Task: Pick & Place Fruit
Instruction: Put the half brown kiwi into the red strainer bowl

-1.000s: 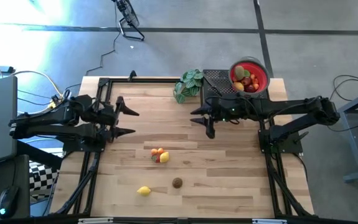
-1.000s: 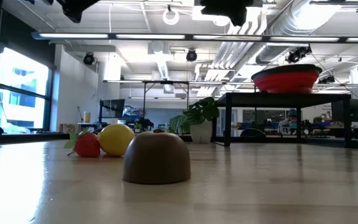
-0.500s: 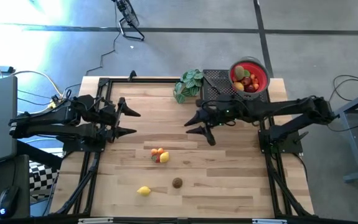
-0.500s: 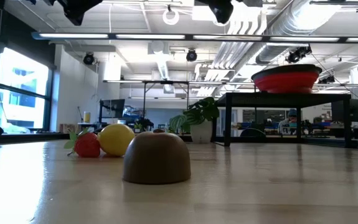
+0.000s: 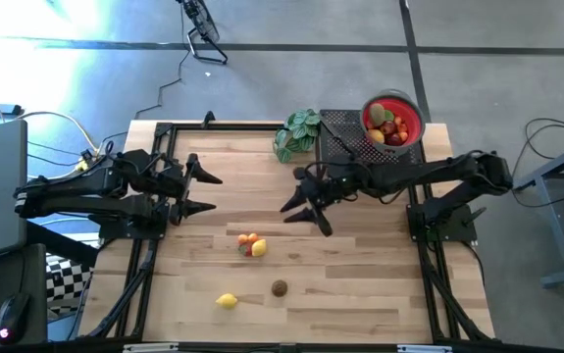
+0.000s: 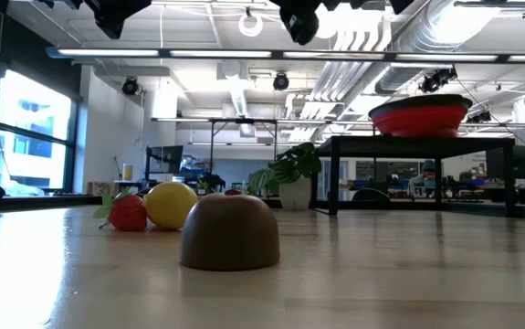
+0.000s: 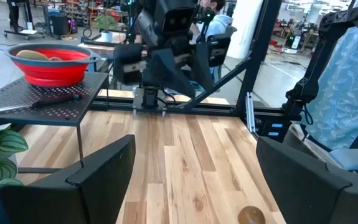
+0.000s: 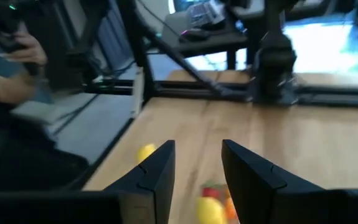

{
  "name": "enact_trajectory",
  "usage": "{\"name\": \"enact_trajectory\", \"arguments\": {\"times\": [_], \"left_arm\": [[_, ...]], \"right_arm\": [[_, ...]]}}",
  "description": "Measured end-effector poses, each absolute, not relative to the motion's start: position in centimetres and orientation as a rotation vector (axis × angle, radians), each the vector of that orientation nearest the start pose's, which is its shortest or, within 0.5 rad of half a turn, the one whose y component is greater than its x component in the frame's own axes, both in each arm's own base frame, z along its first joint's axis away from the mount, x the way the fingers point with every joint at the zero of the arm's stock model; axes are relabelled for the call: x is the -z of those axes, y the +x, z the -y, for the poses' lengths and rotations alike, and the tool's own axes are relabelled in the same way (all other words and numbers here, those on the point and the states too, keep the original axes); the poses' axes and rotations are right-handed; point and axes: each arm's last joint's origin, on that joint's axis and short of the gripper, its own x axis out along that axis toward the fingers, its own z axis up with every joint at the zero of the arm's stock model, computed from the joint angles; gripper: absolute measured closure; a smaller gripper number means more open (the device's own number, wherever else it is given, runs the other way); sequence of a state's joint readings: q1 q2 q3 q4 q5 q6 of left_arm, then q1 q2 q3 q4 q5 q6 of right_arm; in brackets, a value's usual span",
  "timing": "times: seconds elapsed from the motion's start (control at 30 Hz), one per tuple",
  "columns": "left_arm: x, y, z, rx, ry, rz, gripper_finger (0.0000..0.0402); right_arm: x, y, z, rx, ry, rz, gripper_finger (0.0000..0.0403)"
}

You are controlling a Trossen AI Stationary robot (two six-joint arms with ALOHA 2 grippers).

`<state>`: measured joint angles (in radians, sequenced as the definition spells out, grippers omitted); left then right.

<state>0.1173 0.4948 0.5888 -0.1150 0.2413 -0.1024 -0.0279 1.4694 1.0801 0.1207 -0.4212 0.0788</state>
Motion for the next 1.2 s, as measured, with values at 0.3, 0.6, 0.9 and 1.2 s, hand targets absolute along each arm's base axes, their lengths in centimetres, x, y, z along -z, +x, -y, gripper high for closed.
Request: {"name": "enact_trajectory", "arguments": {"times": [0.3,0.6,0.9,1.2], "left_arm": [[-31.0,12.2,-0.7,0.123,-0.114,-0.028,0.0075],[-31.1,12.2,-0.8,0.118,-0.177,-0.018,0.0075],[-31.1,12.2,-0.8,0.113,-0.217,-0.024,0.0075],[-31.0,12.2,-0.8,0.106,-0.217,-0.024,0.0075]], "right_arm": [[-30.2,33.4,-2.9,-0.388,0.229,-0.31,0.0278],[-29.7,33.0,-6.2,-0.123,0.149,-0.335,0.0278],[-31.9,32.3,-9.2,0.006,0.15,-0.372,0.0289],[-35.0,31.5,-12.0,0.042,0.159,-0.296,0.0336]]}}
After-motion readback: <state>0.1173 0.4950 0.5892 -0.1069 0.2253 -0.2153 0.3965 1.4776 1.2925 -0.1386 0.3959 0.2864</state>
